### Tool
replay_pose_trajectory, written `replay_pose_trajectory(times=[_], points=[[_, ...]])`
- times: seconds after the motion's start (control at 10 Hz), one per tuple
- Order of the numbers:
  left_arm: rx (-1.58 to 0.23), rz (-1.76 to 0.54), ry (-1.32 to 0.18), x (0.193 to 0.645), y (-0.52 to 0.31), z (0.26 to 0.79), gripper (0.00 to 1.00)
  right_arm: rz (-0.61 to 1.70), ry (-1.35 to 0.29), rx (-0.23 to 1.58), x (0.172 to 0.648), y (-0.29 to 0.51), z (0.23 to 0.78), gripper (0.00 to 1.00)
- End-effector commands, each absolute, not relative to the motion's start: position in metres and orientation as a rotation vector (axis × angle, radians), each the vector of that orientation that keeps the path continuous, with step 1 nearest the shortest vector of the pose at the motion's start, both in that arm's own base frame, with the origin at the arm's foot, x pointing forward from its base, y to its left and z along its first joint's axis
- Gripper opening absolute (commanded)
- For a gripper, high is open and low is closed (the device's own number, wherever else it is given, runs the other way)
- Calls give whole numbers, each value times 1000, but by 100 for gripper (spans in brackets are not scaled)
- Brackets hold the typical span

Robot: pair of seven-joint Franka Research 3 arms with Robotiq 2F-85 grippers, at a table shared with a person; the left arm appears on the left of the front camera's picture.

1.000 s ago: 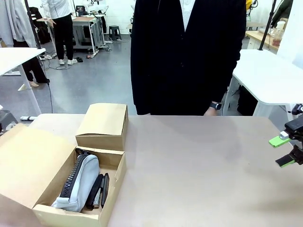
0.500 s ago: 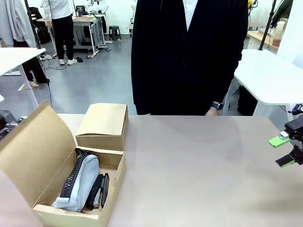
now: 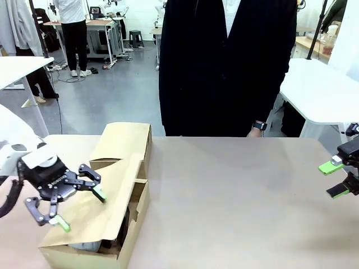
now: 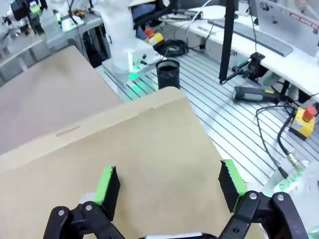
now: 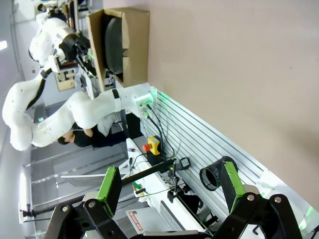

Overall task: Place items inside the box.
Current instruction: Close the lid of the Mailer Box closest to the robot.

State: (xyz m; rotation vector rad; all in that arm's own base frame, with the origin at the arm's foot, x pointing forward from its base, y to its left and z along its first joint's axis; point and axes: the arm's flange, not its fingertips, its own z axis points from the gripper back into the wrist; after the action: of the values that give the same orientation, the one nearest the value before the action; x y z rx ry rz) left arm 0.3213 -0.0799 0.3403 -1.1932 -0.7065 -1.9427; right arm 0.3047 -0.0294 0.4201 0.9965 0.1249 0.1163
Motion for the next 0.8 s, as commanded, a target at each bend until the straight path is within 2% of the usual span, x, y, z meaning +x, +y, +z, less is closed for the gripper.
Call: replay_pose_trajectory(times=[0.0, 0.4, 0.7], points=[[-1155, -1943, -696, 319, -83, 323, 100, 107, 121, 1015, 305, -28, 423, 100], [-1098, -1930, -636, 323, -85, 314, 100, 107, 121, 1015, 305, -28, 423, 100], [-1155, -1918, -721, 321, -76, 332, 100, 107, 121, 1015, 305, -28, 423, 100]])
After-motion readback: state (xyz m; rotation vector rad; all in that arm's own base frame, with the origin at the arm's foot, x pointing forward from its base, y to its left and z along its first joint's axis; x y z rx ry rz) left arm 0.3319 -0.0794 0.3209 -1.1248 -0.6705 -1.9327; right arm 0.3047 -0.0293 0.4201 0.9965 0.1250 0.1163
